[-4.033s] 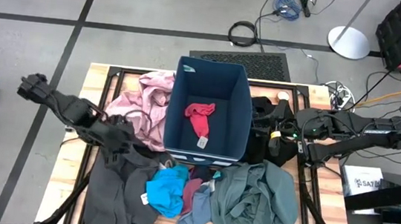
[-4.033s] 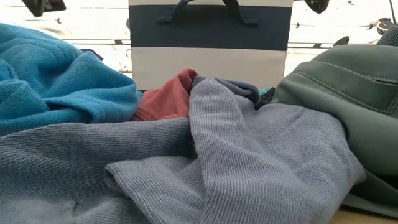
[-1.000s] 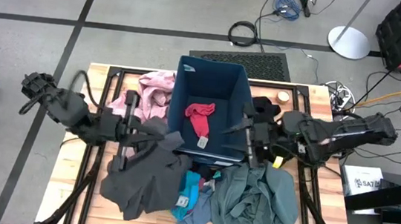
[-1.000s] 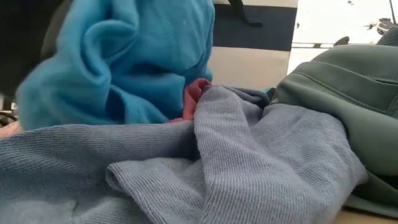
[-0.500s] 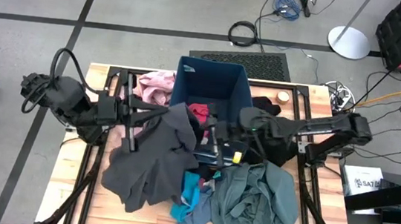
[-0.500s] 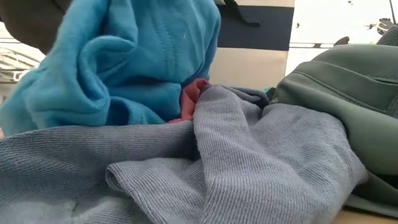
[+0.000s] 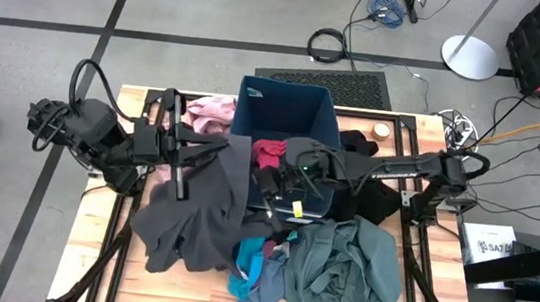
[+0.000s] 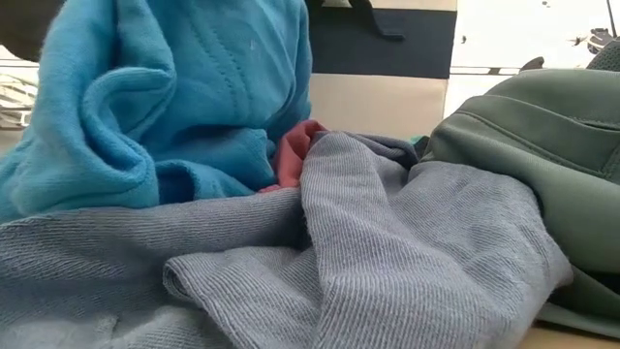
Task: Sort clothes
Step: Move the gray cargo shorts to the right of the table
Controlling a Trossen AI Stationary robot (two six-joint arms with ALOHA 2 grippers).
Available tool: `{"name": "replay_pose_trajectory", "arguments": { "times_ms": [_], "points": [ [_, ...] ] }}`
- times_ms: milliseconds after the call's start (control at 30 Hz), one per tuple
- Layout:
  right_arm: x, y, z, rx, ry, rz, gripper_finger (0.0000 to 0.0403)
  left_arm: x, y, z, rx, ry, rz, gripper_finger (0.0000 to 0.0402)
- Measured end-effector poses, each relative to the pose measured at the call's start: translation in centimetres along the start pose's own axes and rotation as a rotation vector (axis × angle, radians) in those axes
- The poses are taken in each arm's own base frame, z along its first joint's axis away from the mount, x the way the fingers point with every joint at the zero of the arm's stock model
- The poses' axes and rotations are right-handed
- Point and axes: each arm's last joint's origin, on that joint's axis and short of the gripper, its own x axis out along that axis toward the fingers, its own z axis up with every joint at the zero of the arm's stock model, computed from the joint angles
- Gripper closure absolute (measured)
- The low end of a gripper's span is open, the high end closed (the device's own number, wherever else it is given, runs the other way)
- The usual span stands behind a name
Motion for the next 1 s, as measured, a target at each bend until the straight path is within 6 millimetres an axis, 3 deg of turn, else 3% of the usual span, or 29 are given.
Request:
{"name": "replay_pose_trajectory", "arguments": {
  "times_ms": [267, 533, 667, 833, 867, 1000],
  "points": [
    [3.0, -1.2, 0.5, -0.036, -0.093, -0.07, 0.0041, 0.2, 0.0, -0.2, 0.004, 0.007, 0.003, 0.0401],
    [4.6, -2.7, 0.5, -0.076, -0.181, -0.329, 0.008, 0.3, -0.1, -0.2, 0.001, 0.008, -0.01, 0.0401],
    [4.5, -2.9, 0.8, -0.112, -0.201, -0.41, 0.0164, 0.2, -0.2, -0.4, 0.008, 0.021, -0.018, 0.0401],
    [4.5, -3.0, 0.8, -0.143, -0.185, -0.431, 0.0356, 0.2, -0.2, -0.5, 0.012, 0.028, -0.022, 0.0401],
    [4.5, -3.0, 0.7, -0.155, -0.177, -0.43, 0.0377, 0.2, -0.3, -0.5, 0.013, 0.03, -0.023, 0.0401],
    [4.2, -2.9, 0.9, -0.168, -0.144, -0.464, 0.0389, 0.1, -0.2, -0.5, 0.015, 0.035, -0.027, 0.0401]
  ]
}}
